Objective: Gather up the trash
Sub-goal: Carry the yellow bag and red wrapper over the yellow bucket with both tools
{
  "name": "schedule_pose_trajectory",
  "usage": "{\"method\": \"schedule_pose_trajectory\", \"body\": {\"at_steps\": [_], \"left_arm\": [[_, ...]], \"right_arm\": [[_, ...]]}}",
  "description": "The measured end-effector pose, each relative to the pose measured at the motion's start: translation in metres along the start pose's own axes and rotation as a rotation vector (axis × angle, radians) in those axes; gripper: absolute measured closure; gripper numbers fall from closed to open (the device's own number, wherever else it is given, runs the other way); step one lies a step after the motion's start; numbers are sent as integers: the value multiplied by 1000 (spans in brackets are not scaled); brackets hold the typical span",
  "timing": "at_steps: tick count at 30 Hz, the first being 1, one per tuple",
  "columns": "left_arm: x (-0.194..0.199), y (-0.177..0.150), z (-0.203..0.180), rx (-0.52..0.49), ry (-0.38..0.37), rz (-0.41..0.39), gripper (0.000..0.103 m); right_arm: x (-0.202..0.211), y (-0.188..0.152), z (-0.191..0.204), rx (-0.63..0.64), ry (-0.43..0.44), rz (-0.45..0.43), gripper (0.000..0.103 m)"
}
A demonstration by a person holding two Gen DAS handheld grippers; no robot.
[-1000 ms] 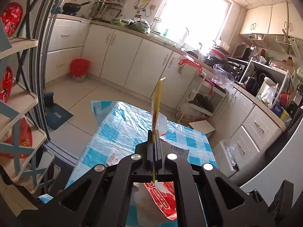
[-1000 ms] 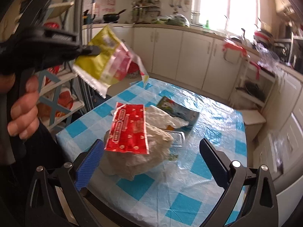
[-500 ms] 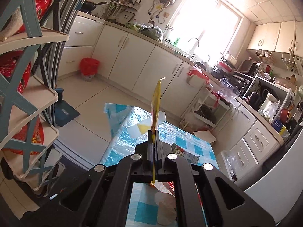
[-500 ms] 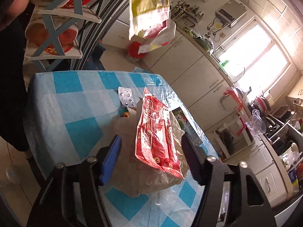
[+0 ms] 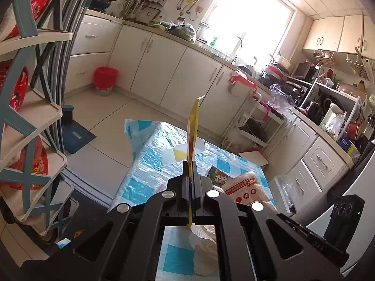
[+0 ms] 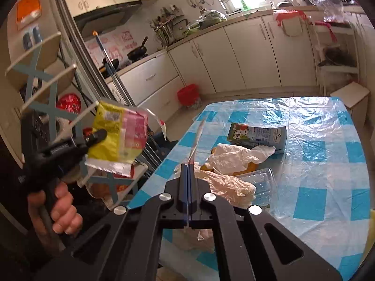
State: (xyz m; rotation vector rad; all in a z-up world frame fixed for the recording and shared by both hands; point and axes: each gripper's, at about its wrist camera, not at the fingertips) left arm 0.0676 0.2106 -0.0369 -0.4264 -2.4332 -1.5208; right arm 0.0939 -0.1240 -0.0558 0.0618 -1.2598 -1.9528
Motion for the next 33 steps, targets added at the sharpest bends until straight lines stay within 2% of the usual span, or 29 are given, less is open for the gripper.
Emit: {"method": "schedule_pose_trajectory", "body": {"at_steps": [6, 11, 15, 20, 22, 25, 29, 33], "left_arm": [[-4, -10, -27, -40, -54, 12, 102], [-7, -19, -62, -61, -133, 38, 102], [-14, -35, -104, -84, -221, 91, 102], [-30, -65, -165, -122, -326, 179, 102], [-37, -80, -195, -146, -365, 208, 102], [-52, -106, -237, -171, -420, 261, 102], [-79, -147, -290, -205, -461, 344, 102], [-109, -195, -328, -228, -459, 443, 102]], "right_arm": [[37, 14, -28, -130, 15, -84, 102], [74, 27, -48, -157, -56, -179, 102], [108, 29, -73, -188, -152, -249, 102], [155, 21, -110, -189, -370, -326, 102], [172, 12, -133, -258, -422, -339, 102], [187, -1, -162, -278, -564, -322, 102], [185, -28, -216, -426, -654, -208, 102], [177, -49, -255, -535, -704, -103, 102]]}}
Point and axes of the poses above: each gripper's, at about its wrist camera, not at the fingertips, and x roughly against the way its jaws point, z to its left, y to its top, and after that the axes turned 8 degrees about -z, right-handed
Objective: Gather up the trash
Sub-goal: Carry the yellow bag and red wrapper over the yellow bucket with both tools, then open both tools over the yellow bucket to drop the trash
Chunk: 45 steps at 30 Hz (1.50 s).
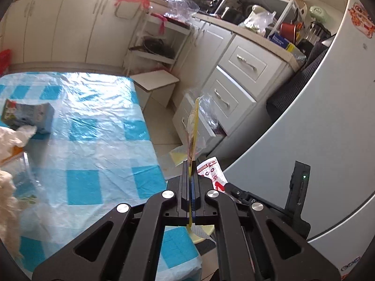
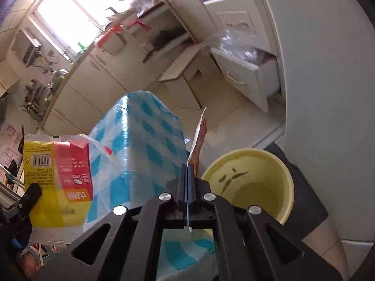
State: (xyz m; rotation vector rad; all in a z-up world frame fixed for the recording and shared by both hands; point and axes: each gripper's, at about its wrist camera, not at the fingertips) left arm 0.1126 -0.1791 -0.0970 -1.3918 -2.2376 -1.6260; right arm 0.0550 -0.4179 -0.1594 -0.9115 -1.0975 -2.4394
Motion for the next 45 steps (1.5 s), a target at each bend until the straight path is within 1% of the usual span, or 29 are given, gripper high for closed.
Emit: {"method": "schedule_pose_trajectory", "body": {"at_steps": [3, 6, 7, 8, 9, 10, 13, 16, 20, 22, 24, 28, 30, 31, 32, 33, 34, 36, 37, 38, 39, 40, 41, 43, 45], "left_arm": [[-37, -15, -11, 0, 9, 75, 102], [-62, -25, -21, -11, 22, 127, 102], [-70, -28, -24, -17, 29, 140, 102], [-76, -30, -27, -24, 38, 151, 102], [-81, -33, -28, -28, 45, 165, 102], [-87, -35, -29, -30, 47, 186, 102], [-101, -42, -31, -37, 69, 221, 102], [-114, -47, -33, -44, 75, 256, 101], [-123, -50, -35, -47, 78, 279, 96], [-120, -48, -34, -49, 78, 268, 90], [-117, -44, -33, -52, 85, 256, 76], [-106, -32, -30, -43, 96, 220, 70], [-96, -28, -29, -54, 111, 201, 64], [-86, -26, -29, -64, 124, 185, 62], [-78, -23, -29, -75, 136, 169, 57], [-67, -20, -29, -89, 150, 149, 50], [-54, -16, -29, -105, 173, 120, 46], [-23, -10, -27, -125, 219, 56, 32], [-6, -7, -24, -132, 243, 22, 28], [6, -4, -21, -137, 266, -5, 22], [20, -1, -18, -141, 291, -34, 19], [35, 2, -14, -145, 315, -58, 18], [44, 6, -11, -146, 328, -72, 17], [66, 14, -3, -144, 359, -104, 16], [85, 21, 3, -136, 382, -138, 13]], "right_arm": [[-12, -5, -15, -40, -47, 47, 102], [-14, -8, -28, -88, -57, 63, 99], [-12, -6, -31, -103, -54, 54, 91], [-10, -6, -33, -111, -54, 39, 71], [-4, -4, -33, -114, -52, 14, 62], [2, -2, -32, -112, -47, -12, 58], [15, 4, -30, -109, -24, -66, 58], [26, 9, -30, -126, -12, -123, 58], [41, 16, -25, -125, 3, -193, 51], [44, 19, -18, -117, 14, -214, 51], [47, 20, -12, -108, 24, -231, 49], [50, 23, -3, -91, 41, -250, 49], [53, 23, 0, -87, 49, -261, 49], [55, 24, 1, -84, 54, -268, 49], [57, 23, 3, -77, 56, -275, 48], [60, 23, 6, -69, 57, -283, 47], [62, 23, 11, -57, 57, -293, 44], [67, 21, 23, -17, 62, -311, 43], [69, 20, 31, 5, 63, -321, 38], [71, 19, 39, 29, 61, -333, 32], [73, 18, 48, 55, 56, -346, 30], [74, 16, 58, 87, 54, -360, 27], [76, 14, 66, 115, 53, -371, 24], [78, 10, 83, 170, 51, -390, 23], [80, 6, 97, 219, 42, -415, 18]]}}
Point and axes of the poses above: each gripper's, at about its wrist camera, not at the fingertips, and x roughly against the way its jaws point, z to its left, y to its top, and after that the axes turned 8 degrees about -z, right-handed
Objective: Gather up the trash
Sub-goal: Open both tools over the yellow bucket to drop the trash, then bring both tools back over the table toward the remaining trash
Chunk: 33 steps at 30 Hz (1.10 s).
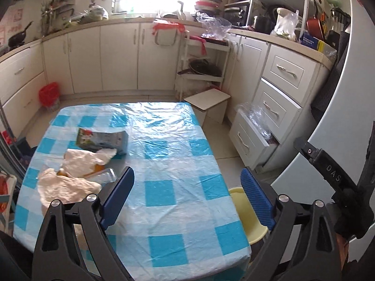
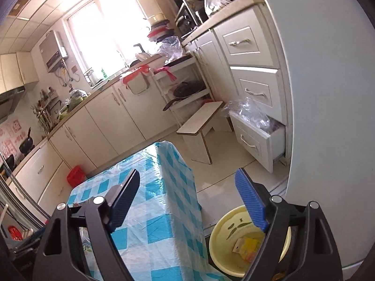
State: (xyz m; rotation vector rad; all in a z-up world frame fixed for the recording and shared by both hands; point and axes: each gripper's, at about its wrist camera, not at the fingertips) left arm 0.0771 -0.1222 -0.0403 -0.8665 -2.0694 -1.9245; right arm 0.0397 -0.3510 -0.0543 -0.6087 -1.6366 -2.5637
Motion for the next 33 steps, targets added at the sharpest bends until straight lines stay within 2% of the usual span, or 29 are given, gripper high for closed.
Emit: {"method": "schedule_pose_trajectory", "body": {"at_steps": [2, 8, 33], "left_arm": [[14, 7, 14, 19, 18, -24, 11], [34, 11, 40, 56, 47, -42, 9], [45, 11, 50, 102, 65, -65, 8]], "right_arm": [[2, -1, 12, 42, 0, -23, 13], [-4, -7, 30, 104, 17, -28, 12], [15, -8, 65, 241, 12, -83, 9]]}}
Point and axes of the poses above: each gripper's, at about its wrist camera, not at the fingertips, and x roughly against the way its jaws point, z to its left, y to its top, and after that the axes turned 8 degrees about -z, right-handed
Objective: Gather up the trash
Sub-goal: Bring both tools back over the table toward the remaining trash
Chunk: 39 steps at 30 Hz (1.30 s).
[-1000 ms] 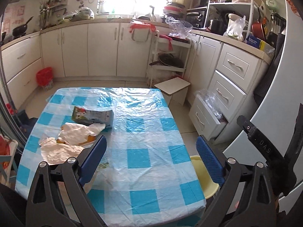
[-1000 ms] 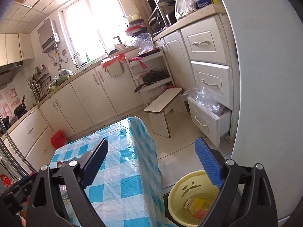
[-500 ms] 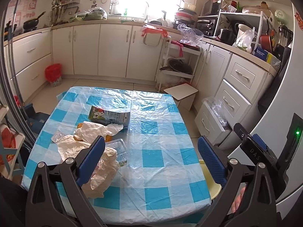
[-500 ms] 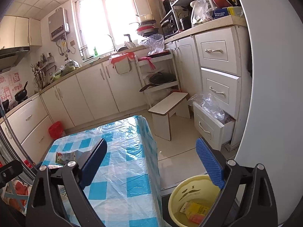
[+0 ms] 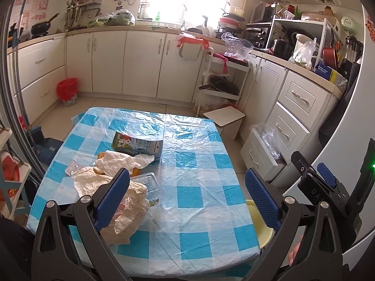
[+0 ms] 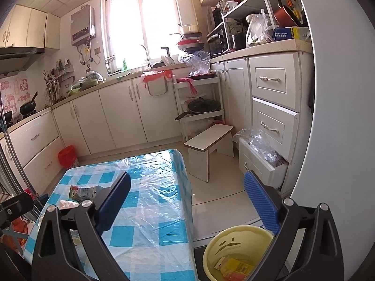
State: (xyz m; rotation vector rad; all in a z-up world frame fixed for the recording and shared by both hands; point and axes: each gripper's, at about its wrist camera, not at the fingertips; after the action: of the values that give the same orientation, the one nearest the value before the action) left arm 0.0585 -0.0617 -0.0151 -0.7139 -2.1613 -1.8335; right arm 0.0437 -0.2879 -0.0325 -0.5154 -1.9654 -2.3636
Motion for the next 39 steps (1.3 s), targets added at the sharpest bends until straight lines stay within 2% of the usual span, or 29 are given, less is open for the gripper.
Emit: {"method": "schedule_pose_trajectory", "body": {"at_steps": [5, 12, 27, 39], "left_arm": [[0, -2, 9, 17, 8, -4, 8], [-4, -9, 23, 44, 24, 11, 8], [-10, -23, 14, -23, 38, 34, 8], [-15, -25, 21, -25, 60, 46, 8]], "right_arm": [[2, -3, 13, 66, -2, -12, 7], [-2, -8, 24, 113, 11, 14, 7], [-12, -20, 32, 131, 55, 69, 7], [-14, -21, 34, 132, 68, 74, 7]]}}
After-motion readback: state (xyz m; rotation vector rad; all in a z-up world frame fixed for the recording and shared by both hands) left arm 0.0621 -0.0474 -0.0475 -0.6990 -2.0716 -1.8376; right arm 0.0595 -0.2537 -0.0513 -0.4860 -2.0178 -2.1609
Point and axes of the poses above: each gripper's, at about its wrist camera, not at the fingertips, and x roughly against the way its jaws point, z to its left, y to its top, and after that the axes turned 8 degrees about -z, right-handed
